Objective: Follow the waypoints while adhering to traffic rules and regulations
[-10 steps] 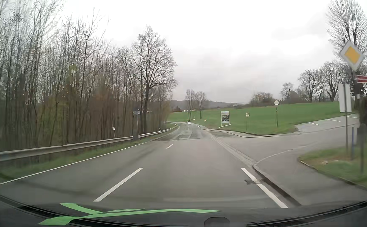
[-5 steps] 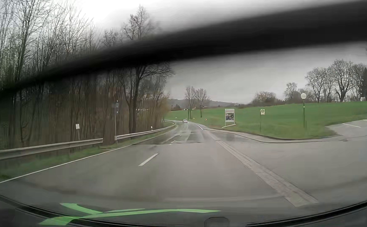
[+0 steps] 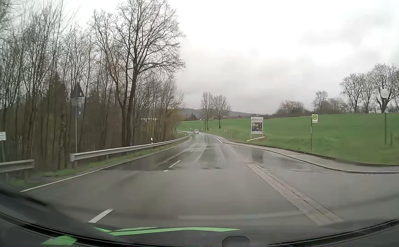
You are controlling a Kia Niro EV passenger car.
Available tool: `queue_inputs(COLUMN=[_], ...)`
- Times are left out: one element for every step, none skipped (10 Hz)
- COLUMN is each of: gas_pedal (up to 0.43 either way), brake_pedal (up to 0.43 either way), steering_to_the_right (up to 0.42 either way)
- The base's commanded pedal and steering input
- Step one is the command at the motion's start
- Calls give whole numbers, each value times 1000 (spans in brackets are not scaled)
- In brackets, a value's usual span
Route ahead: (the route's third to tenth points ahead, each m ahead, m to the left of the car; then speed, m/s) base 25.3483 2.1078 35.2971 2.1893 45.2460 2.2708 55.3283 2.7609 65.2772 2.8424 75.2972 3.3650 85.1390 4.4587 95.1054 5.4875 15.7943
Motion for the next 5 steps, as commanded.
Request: queue_inputs(gas_pedal=[39, 59, 59, 59, 79], brake_pedal=[0, 0, 0, 0, 0], steering_to_the_right=[-2, -3, -2, -2, -3])
